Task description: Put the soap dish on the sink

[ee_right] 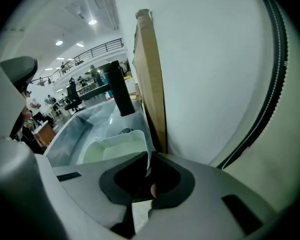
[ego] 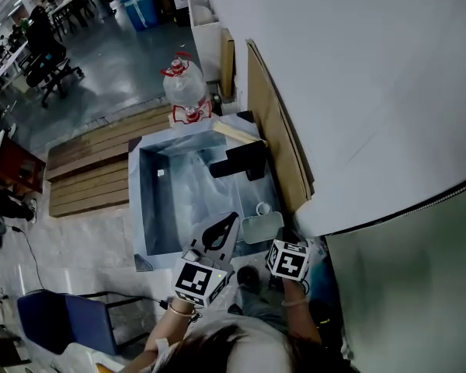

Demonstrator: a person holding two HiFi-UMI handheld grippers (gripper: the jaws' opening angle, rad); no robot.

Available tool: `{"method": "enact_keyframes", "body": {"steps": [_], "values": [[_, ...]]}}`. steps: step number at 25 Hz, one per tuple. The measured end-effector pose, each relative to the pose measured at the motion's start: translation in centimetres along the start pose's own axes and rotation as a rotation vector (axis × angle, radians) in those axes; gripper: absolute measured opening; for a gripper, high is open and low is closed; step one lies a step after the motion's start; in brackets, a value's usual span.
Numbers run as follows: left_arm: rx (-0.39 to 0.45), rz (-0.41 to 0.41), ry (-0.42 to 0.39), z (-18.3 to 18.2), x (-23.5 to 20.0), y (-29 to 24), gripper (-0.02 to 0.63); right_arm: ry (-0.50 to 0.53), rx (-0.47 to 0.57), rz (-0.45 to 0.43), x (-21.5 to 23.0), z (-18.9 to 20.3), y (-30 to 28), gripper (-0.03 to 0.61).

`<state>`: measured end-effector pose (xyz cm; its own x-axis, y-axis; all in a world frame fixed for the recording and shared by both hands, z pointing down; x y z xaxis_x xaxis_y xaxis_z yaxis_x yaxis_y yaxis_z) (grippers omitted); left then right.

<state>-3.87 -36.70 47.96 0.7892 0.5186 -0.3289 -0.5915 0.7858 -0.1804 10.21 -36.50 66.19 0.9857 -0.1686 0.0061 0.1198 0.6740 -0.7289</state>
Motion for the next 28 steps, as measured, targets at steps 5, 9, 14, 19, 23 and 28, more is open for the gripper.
{"method": "enact_keyframes", "body": {"steps": [5,9,14,19,23,28], "values": [[0.011,0.014,-0.016,0.3,-0.5,-0.5,0.009,0.0,-0.004,0.012,0.0,-0.1,-0.3,0.04],[0.001,0.003,0.002,0.5,-0.7,-0.6,0.009,-0.005,-0.006,0.023,0.0,-0.2,-0.4,0.041],[-0.001,0.006,-0.005,0.5,-0.8,-0.5,0.009,-0.027,-0.006,0.021,-0.1,-0.3,-0.4,0.041],[0.021,-0.004,0.0,0.1,-0.9,0.1,0.009,-0.031,0.015,0.018,-0.2,-0.7,0.1,0.041],[0.018,-0.013,-0.002,0.2,-0.9,0.8,0.009,-0.032,0.035,0.022,-0.2,-0.8,0.7,0.041],[0.044,-0.021,-0.006,-0.5,-0.8,1.7,0.009,-0.029,0.059,0.022,-0.4,-1.1,1.7,0.041]]}}
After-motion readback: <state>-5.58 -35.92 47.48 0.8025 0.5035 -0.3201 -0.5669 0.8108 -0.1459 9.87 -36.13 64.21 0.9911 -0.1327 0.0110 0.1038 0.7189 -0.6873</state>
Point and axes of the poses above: the fingertips, and each gripper's own axes: y backward along the fingers, x to its right, z out of its underside, the point moved 1 cm from there along y, backward along the fingers, and after that the axes turned 15 degrees about y, right-handed, at the moved point
